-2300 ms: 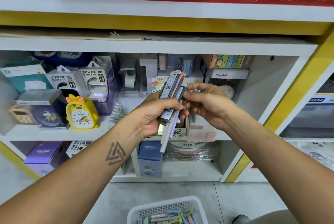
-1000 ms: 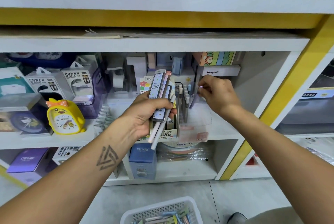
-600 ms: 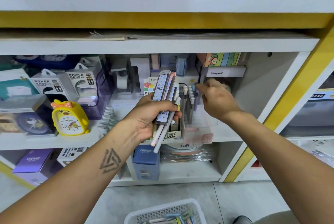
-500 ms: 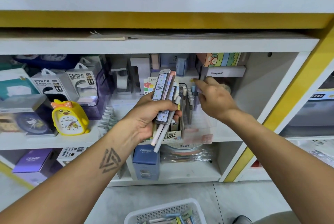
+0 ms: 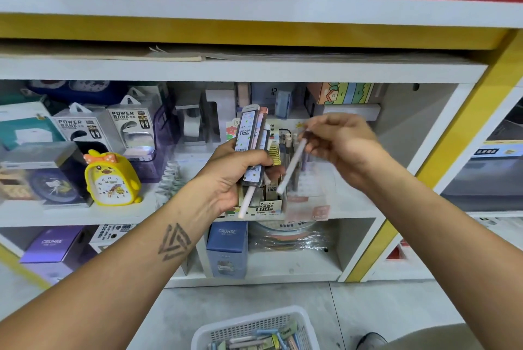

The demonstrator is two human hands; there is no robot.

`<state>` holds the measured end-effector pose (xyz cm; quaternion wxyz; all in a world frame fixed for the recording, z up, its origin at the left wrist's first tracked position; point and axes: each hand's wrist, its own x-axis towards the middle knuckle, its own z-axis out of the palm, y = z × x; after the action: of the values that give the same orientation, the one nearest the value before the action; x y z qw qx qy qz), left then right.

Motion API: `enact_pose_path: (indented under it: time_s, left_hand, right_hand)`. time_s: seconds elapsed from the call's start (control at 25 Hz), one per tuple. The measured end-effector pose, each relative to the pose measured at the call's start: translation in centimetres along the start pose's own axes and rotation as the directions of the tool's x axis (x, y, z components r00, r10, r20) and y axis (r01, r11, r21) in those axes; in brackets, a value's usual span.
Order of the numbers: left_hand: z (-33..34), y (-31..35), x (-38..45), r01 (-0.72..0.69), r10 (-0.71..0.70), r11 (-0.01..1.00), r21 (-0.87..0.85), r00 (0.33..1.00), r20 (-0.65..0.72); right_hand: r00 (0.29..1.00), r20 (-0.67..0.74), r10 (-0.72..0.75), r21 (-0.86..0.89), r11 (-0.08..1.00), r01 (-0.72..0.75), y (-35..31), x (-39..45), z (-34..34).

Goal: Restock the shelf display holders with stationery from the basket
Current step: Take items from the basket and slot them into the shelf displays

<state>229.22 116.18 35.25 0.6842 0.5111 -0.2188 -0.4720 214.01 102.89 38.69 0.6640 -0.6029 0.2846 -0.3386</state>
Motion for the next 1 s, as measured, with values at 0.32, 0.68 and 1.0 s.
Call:
enact_pose_path:
  time_s: [0.32, 0.68, 1.0]
  left_hand:
    - [-0.1, 0.3, 0.2, 0.018, -0.015, 0.999, 0.042, 0.999, -0.051]
    - [-0.3, 0.1, 0.3, 0.033, -0.033, 0.999, 0.012, 0.999, -0.007]
    - [0.1, -0.2, 0.0, 0.056, -0.056, 0.998, 0.007, 0.998, 0.019]
  right_hand:
    - [0.932, 0.038, -0.360, -0.659, 0.693, 0.294, 1.7, 0.1, -2.8]
    - [0.926, 0.020, -0.377, -0.726, 0.631, 0.273, 1.9, 1.0, -3.2]
    - [0.954, 0.127, -0.273, -0.689, 0.667, 0.283, 2.7, 0.7, -2.0]
